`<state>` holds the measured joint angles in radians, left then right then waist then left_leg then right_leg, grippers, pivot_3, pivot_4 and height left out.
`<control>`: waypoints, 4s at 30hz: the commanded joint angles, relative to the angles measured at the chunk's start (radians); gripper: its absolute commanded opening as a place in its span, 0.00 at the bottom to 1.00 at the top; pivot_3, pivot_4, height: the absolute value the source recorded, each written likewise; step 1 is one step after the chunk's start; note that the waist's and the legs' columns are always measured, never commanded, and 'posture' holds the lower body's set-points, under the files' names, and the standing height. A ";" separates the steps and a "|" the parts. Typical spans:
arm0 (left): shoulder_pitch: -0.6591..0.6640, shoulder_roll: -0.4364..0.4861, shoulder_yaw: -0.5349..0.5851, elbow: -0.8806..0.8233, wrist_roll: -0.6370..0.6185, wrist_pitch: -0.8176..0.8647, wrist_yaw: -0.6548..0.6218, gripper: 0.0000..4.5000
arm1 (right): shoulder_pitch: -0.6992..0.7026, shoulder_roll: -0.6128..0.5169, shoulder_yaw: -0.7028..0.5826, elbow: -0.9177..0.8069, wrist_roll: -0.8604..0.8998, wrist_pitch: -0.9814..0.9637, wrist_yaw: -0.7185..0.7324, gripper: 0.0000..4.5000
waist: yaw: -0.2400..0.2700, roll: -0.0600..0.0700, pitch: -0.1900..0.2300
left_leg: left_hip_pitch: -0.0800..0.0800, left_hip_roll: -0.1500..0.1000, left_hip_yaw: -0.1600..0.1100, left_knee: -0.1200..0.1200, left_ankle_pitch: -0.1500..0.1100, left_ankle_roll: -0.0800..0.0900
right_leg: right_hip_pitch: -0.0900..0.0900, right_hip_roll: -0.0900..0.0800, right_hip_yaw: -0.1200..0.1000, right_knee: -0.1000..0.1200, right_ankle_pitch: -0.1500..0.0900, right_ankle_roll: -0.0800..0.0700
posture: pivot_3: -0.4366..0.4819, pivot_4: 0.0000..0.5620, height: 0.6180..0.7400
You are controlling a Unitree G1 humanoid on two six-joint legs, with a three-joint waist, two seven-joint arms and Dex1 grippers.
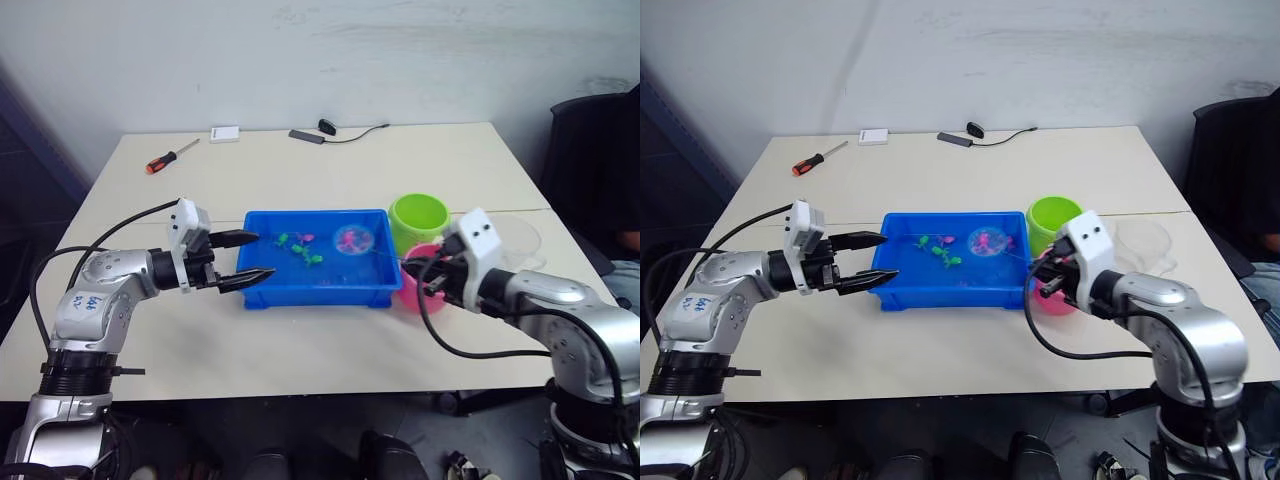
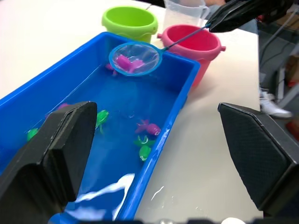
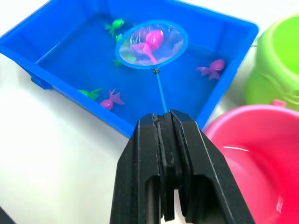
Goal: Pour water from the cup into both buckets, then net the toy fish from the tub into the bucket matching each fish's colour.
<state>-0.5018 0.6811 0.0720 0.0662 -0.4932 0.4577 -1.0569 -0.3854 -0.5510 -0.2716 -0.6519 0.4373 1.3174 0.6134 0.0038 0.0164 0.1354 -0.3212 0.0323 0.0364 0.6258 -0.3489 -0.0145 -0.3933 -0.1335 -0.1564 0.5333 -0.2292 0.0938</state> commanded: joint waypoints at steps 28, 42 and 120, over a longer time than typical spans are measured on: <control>-0.233 -0.104 -0.087 0.301 0.096 -0.154 -0.150 1.00 | 0.690 -0.235 -0.219 -0.228 -0.364 -0.684 -0.088 0.00 | 0.021 -0.003 0.001 | -0.007 -0.001 0.001 -0.001 0.000 0.002 | 0.001 0.001 -0.001 -0.011 0.001 0.002 | 0.48 0.27 1.00; -0.239 -0.111 -0.081 0.272 0.087 -0.148 -0.227 1.00 | 0.870 -0.251 -0.128 -0.039 -0.801 -1.202 -0.171 0.00 | 0.022 -0.006 0.002 | -0.008 -0.001 0.001 0.000 0.000 0.001 | 0.002 0.001 -0.001 -0.011 0.000 0.002 | 0.48 0.27 1.00; -0.056 -0.084 0.015 0.064 0.047 -0.092 -0.064 1.00 | -0.369 -0.060 0.205 0.810 1.443 0.125 -1.248 0.00 | 0.006 0.001 0.000 | -0.001 0.000 0.002 0.003 0.000 0.004 | 0.001 -0.001 0.000 0.007 0.003 -0.001 | 0.48 0.27 1.00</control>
<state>-0.5598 0.5882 0.0668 0.1678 -0.4285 0.3679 -1.1251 -0.7522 -0.5795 -0.1180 0.1654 1.6938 1.5347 -0.5064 0.0100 0.0171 0.1351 -0.3223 0.0323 0.0380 0.6293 -0.3490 -0.0109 -0.3923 -0.1345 -0.1568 0.5401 -0.2257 0.0926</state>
